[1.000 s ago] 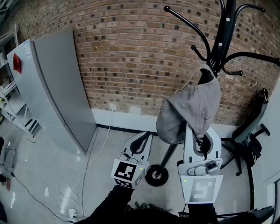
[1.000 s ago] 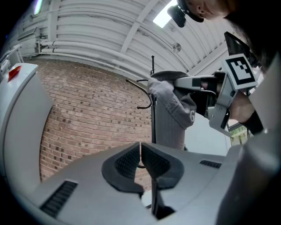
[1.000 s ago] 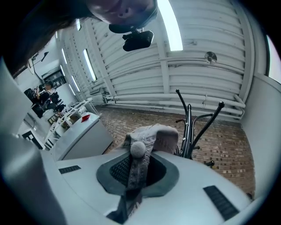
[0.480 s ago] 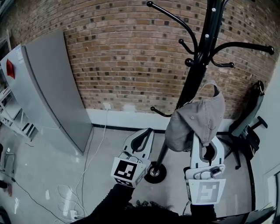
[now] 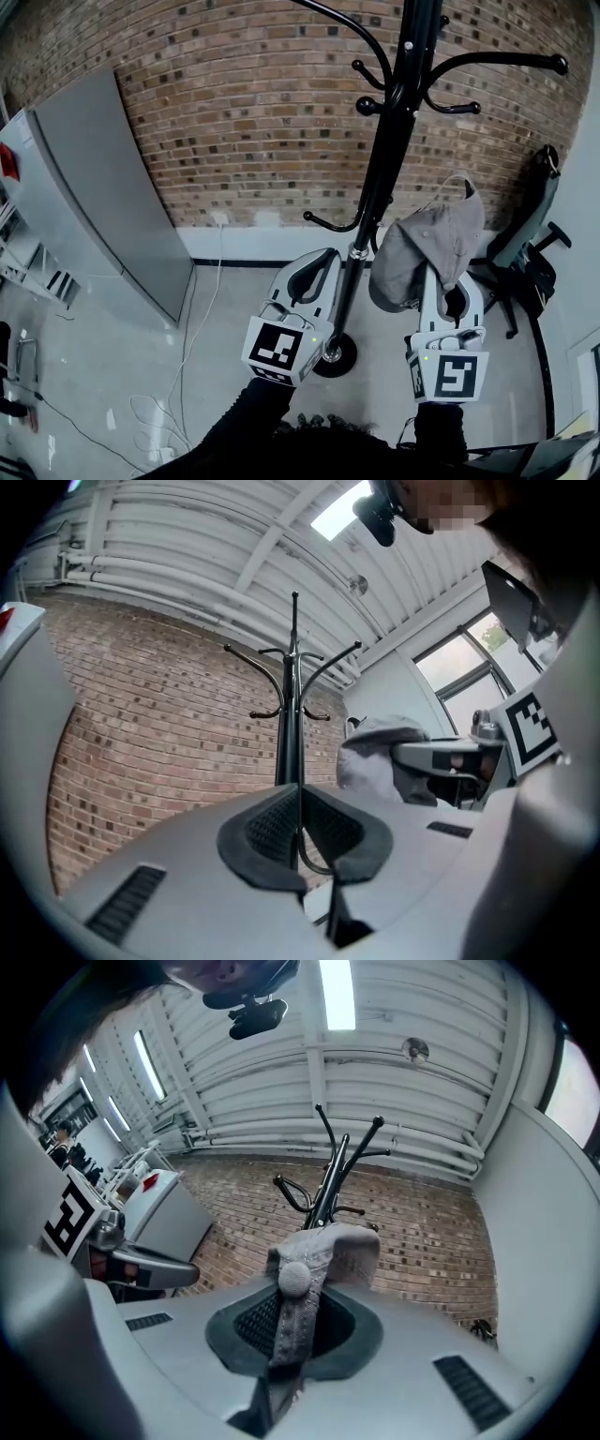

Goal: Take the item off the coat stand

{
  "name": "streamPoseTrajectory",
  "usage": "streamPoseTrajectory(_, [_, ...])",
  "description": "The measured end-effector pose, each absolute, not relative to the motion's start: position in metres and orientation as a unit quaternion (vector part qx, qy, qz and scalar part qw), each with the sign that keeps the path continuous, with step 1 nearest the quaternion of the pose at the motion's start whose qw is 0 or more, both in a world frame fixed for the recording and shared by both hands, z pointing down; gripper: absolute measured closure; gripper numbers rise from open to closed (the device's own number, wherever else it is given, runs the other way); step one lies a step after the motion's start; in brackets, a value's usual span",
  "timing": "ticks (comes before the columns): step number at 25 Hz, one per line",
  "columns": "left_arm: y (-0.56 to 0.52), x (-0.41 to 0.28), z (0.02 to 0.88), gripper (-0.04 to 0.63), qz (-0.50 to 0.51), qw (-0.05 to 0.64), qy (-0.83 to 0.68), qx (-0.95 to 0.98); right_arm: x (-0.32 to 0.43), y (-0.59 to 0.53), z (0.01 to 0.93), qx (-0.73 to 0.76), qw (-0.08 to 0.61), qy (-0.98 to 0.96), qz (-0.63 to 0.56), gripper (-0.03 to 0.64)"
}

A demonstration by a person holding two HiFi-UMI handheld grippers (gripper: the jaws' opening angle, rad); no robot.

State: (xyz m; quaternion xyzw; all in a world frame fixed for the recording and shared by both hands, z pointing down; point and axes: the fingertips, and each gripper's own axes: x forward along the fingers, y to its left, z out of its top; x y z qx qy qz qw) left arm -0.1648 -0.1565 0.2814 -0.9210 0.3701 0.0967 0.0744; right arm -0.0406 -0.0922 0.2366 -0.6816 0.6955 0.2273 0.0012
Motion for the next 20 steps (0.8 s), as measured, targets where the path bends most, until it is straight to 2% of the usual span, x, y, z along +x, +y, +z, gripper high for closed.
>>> streamPoseTrajectory(4, [-0.15,-0.147,0.274,0.575,0.099,0.09,0.352,-0.927,-0.026,-0.097,0.246,-0.692,0.002,0.687,0.221,0.591])
streamPoseTrajectory(20, [-0.135,-0.084,0.277,0.575,0.085,0.082,0.306,-0.945,0.022,-0.085,0.263,-0.719,0.003,0.666,0.199,0.591])
